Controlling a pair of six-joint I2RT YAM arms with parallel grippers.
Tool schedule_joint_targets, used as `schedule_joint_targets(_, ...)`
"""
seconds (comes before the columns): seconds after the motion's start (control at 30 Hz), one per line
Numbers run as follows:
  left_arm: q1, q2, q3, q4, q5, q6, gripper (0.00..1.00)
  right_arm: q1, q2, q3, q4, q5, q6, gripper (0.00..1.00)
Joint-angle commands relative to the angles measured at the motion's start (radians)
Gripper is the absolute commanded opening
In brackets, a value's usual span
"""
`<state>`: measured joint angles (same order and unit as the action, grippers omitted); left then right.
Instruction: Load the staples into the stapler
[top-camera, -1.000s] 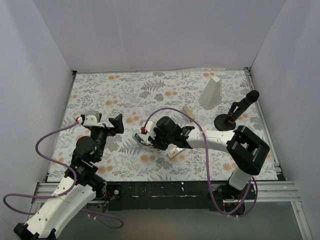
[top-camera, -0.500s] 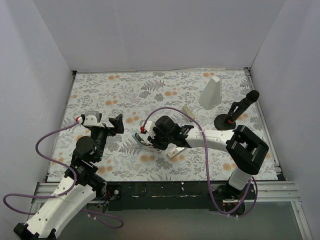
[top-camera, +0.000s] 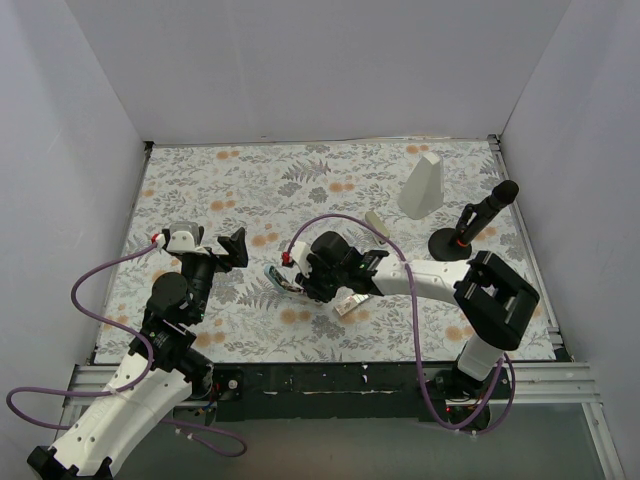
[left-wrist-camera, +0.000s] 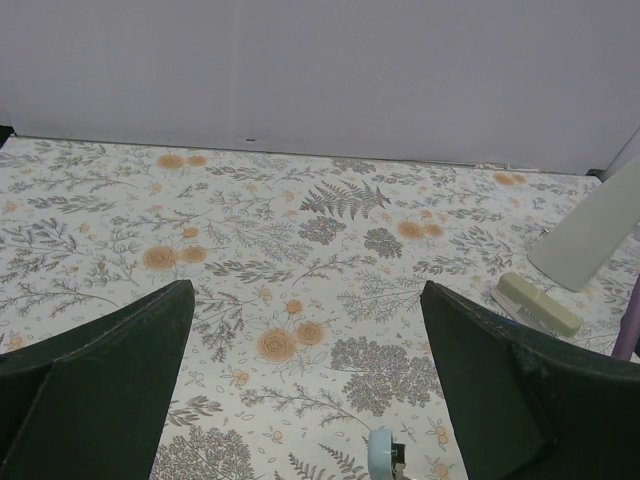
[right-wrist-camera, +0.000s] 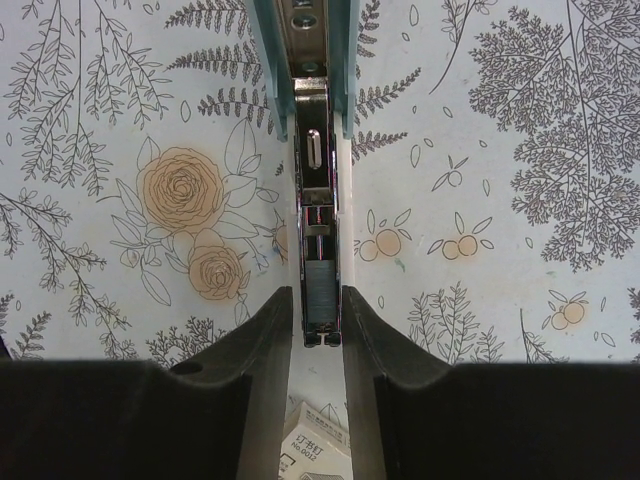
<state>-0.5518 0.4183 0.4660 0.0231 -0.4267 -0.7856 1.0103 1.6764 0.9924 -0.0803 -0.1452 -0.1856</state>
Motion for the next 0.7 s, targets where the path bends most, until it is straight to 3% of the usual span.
schedule_joint_targets(0.0, 0.007, 0.005, -0.007, 0.003, 0.011, -0.001, 0.98, 0.007, -0.067, 0.02, 0.007, 0.002, 0.02, 0.34)
schedule_joint_targets(0.13, 0.009, 0.017, -0.003, -0.005, 0.017, -0.009, 0.98, 0.002, -0.125, -0.033, 0.034, 0.038, 0.021, 0.45)
schedule_joint_targets(0.27, 0.009, 0.036, 0.006, -0.017, 0.031, -0.053, 0.98, -0.004, -0.176, -0.132, 0.123, 0.021, 0.006, 0.49)
schedule_joint_targets(0.43, 0.007, 0.068, 0.022, -0.115, 0.088, -0.181, 0.98, -0.009, -0.237, -0.314, 0.357, -0.013, -0.02, 0.69)
schedule_joint_targets(0.67, 0.009, 0.189, 0.059, -0.241, 0.117, -0.346, 0.98, -0.044, -0.225, -0.415, 0.575, -0.08, -0.025, 0.7)
